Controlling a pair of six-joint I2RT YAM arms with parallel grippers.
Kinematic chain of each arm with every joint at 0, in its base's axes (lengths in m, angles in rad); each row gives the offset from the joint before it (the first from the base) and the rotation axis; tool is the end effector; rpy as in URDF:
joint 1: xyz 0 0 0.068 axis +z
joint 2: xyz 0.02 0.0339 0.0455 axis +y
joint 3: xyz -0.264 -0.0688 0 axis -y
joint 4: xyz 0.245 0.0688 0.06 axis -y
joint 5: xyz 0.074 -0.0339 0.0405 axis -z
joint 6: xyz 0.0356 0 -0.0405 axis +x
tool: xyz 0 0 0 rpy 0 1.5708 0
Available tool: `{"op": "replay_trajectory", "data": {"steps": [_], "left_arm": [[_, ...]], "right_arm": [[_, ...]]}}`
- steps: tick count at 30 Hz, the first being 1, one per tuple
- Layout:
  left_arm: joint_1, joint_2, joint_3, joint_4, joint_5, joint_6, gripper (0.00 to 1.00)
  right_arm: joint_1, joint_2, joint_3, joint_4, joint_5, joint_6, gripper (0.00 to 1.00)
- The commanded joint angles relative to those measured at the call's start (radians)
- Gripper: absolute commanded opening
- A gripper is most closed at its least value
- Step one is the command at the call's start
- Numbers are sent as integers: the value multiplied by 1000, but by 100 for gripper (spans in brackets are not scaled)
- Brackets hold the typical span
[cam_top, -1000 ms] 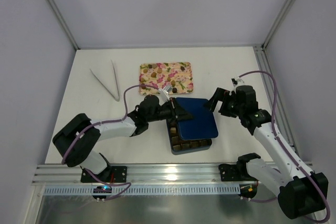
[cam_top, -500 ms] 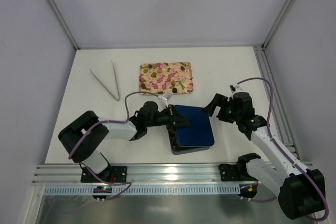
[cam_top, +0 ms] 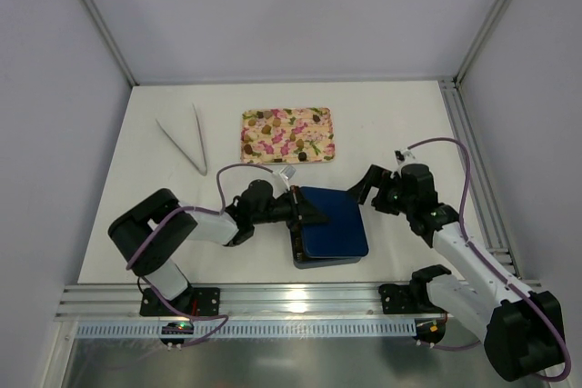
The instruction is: Pack the chocolate
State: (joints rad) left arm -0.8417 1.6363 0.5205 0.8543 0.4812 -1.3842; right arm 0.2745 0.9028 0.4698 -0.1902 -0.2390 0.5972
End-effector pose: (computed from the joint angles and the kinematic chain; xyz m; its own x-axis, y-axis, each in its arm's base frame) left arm 0.1881 -0.2353 0.1559 -0.9743 -0.2169 -0.0616 0.0087 0.2372 -0.9714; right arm 0.1827 0.0602 0.2090 -0.7167 0.3658 -0.5938 -0.0549 0.8192 0.5709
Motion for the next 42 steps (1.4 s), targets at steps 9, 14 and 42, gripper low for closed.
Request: {"op": "replay_trajectory", "data": {"steps": [9,14,42], "left_arm": [[29,-7,-37,89,23,-3,16],[42,-9,-51,89,30,1,21],[139,-95,-123,0,69,43,24]], "right_arm": [[17,-33,-60,107,-32,33,100],[17,-30,-114,164,-74,68,100],[91,-25,-132,196,-29,119,83]]}}
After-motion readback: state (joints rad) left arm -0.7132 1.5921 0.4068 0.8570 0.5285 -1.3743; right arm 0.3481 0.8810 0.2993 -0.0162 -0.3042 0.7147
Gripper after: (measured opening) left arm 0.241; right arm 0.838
